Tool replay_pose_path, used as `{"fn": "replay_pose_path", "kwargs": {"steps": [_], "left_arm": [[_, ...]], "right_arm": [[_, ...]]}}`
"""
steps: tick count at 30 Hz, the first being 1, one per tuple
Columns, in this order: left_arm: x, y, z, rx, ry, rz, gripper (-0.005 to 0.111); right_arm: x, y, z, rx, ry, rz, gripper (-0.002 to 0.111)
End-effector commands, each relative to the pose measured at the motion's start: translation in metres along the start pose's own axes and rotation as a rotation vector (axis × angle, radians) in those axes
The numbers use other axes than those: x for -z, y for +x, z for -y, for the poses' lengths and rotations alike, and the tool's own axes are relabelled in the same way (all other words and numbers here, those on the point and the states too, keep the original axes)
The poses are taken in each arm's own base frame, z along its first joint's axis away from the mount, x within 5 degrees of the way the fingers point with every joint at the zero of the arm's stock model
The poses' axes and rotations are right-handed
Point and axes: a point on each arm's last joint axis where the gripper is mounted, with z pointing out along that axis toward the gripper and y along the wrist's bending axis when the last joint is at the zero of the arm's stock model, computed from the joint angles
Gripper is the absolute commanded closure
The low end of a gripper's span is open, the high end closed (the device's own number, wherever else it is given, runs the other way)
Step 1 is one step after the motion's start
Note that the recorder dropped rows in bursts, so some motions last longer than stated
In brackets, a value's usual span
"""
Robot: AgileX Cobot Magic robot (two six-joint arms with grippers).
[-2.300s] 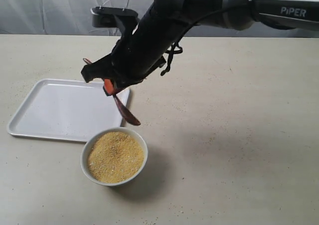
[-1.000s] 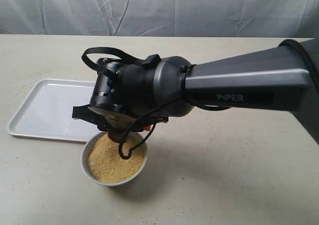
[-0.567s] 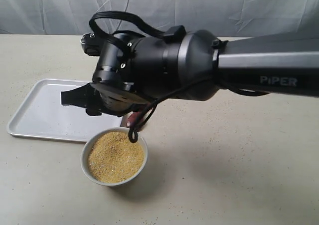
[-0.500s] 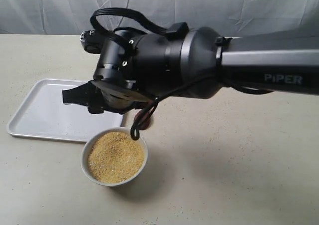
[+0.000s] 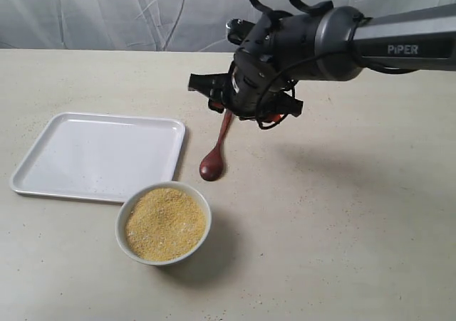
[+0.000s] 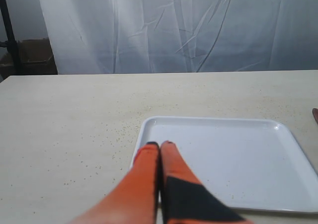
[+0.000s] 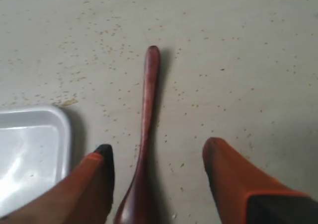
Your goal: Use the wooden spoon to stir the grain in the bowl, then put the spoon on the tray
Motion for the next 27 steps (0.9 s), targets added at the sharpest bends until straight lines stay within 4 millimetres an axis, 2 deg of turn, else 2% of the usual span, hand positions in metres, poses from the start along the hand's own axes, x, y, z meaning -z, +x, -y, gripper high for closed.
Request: {"fn": "replay_pose_path", "kwargs": {"steps": [1,4,10,18,23,27], "left_arm": [[0.0,0.0,0.0,0.0,0.0,0.013,0.107],[0.0,0.0,0.0,0.0,0.0,0.013,0.107],[0.0,0.0,0.0,0.0,0.0,0.013,0.107],[0.0,0.0,0.0,0.0,0.0,0.013,0.107],[0.0,0.0,0.0,0.0,0.0,0.013,0.107],[0.0,0.0,0.0,0.0,0.0,0.013,0.107]], "right_arm": [[-0.025,-0.003,0.0,0.014,0.008,-0.001,0.054],[-0.038,0.001,-0.009,0.047,0.03,-0.023,0.054],[-0.06,0.01,-0.009,0.059,0.09,-0.107,0.054],[-0.06,0.027,-0.023,0.093,0.06,-0.155,0.056],[-0.067,0.04,-0.029,0.124,0.056,-0.168,0.075],[-0.068,0.041,-0.027,0.125,0.074,-0.179,0.103]]}}
